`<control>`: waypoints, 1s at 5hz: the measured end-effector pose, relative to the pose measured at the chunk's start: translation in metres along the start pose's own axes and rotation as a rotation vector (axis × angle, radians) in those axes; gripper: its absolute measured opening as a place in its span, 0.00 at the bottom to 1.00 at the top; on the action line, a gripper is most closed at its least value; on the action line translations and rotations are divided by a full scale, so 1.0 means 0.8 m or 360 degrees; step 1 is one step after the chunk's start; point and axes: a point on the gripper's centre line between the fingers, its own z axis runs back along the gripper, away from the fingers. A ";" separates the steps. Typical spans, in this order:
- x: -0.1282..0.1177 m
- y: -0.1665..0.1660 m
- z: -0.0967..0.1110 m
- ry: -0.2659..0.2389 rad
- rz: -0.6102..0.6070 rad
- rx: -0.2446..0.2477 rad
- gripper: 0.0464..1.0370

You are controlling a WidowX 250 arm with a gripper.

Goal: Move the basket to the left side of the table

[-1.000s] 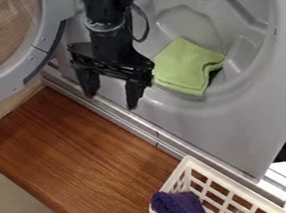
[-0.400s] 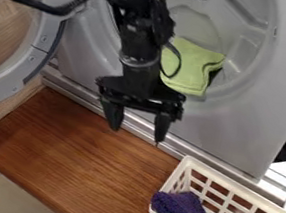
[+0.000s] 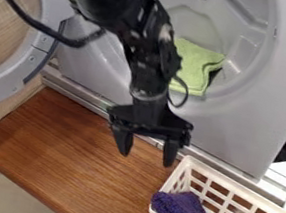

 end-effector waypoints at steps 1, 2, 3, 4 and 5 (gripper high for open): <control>-0.007 -0.010 -0.038 0.0044 -0.0019 -0.0011 0.96; -0.007 -0.012 -0.056 0.0039 -0.0011 -0.0011 0.96; -0.005 -0.016 -0.067 0.0008 -0.0006 -0.0053 0.96; -0.008 -0.016 -0.075 0.0033 -0.0021 -0.0062 0.91; -0.006 -0.021 -0.081 -0.0008 -0.0070 0.0038 0.61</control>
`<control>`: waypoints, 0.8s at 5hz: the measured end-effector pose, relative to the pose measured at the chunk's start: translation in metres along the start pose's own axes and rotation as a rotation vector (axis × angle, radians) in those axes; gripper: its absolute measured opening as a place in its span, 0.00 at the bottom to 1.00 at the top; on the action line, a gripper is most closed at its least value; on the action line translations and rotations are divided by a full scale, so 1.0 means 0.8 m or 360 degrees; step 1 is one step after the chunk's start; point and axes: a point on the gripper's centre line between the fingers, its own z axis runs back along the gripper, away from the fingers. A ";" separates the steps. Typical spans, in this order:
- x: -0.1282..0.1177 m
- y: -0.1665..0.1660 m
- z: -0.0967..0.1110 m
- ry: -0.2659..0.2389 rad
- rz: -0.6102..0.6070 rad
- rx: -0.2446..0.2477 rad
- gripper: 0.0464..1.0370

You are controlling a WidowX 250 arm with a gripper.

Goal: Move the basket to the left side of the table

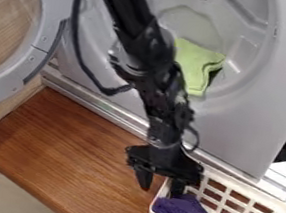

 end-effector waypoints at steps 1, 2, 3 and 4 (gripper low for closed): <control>0.001 0.000 0.000 -0.0015 0.0003 0.0000 0.31; 0.001 0.001 0.000 -0.0015 0.0010 0.0008 0.12; 0.000 0.002 0.000 -0.0015 -0.0001 0.0014 0.08; -0.003 0.003 0.000 -0.0011 -0.0022 0.0019 0.07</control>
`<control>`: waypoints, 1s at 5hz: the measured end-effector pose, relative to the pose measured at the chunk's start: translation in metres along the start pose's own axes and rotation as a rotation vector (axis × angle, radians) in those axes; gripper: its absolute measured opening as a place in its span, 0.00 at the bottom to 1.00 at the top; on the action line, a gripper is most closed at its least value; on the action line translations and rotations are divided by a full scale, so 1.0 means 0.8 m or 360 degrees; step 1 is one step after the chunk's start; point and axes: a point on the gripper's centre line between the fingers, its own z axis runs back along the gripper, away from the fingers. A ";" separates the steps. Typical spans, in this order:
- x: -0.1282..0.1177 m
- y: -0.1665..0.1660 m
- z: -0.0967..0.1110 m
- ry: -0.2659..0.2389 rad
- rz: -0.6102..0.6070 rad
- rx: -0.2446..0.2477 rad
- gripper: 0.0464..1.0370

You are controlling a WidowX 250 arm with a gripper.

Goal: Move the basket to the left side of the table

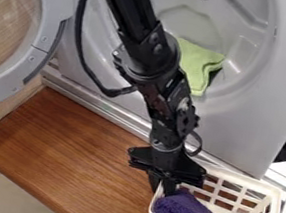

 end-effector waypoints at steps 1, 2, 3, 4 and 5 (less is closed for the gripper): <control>0.001 0.007 0.010 0.0029 -0.0103 -0.0079 0.07; 0.002 0.009 0.026 0.0001 -0.0199 -0.0122 0.06; 0.002 0.021 0.051 -0.0032 -0.0236 -0.0167 0.05; 0.003 0.041 0.085 -0.0098 -0.0231 -0.0172 0.05; 0.003 0.070 0.104 -0.0136 -0.0150 -0.0169 0.05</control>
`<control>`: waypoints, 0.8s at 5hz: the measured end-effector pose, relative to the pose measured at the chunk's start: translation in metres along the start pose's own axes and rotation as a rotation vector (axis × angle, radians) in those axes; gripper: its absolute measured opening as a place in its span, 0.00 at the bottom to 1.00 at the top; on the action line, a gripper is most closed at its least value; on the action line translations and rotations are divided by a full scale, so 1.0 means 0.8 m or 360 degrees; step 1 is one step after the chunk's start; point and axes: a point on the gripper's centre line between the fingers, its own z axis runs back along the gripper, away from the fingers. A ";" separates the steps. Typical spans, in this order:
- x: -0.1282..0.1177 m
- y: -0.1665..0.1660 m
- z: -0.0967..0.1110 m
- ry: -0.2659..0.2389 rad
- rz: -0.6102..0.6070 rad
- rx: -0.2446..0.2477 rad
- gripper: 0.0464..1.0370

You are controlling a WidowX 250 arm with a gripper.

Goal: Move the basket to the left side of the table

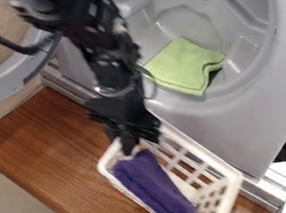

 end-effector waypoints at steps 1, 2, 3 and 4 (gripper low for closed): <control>-0.001 0.032 0.011 0.0005 0.0101 0.0005 0.05; 0.010 0.064 0.020 -0.0033 0.0173 0.0030 0.05; 0.015 0.094 0.017 0.0006 0.0220 0.0043 0.05; 0.020 0.122 0.011 0.0031 0.0256 0.0082 0.05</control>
